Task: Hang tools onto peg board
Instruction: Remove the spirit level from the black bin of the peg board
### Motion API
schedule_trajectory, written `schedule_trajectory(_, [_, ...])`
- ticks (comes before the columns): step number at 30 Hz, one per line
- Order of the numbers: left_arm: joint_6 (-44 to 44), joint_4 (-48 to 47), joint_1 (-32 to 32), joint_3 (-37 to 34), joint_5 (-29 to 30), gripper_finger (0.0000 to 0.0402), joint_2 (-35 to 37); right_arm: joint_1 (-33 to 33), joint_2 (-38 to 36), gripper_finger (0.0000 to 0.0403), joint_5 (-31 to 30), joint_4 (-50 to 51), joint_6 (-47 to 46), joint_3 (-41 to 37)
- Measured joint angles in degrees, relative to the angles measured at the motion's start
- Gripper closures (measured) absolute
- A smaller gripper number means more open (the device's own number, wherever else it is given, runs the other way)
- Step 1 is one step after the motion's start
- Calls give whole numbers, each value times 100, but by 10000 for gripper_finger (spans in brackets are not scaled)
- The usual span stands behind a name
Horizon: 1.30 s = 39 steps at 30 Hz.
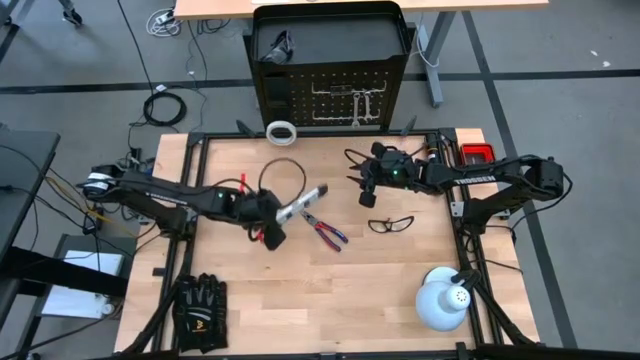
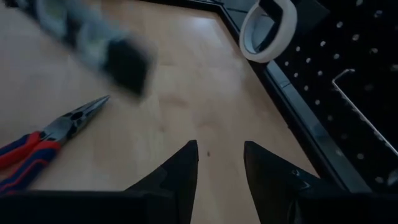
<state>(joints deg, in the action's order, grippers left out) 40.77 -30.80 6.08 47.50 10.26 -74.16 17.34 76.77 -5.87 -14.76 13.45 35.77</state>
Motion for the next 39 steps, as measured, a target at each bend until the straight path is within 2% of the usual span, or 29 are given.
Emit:
schedule_trajectory(6, [5, -123, 276, -98, -1383, 353, -464, -36, 0, 263, 2, 28, 17, 0])
schedule_trajectory(10, [38, 6, 447, -97, -1617, 353, -766, -34, 0, 263, 0, 32, 24, 0])
schedule_trajectory(17, [-435, 744, 590, -95, -1370, 353, -1115, -32, 0, 263, 2, 34, 41, 0])
schedule_trajectory(21, [-279, 915, 576, -97, -776, 353, -1252, -30, -2, 263, 2, 37, 28, 0])
schedule_trajectory(27, [-453, 1177, 586, -97, -188, 353, -1257, -30, -2, 263, 4, 63, 26, 0])
schedule_trajectory(31, [-228, 1507, 552, -97, 211, 353, -1258, -30, -2, 263, 4, 63, 24, 0])
schedule_trajectory(39, [173, 1950, 502, -97, 326, 349, -1258, -30, -2, 263, 4, 59, 24, 0])
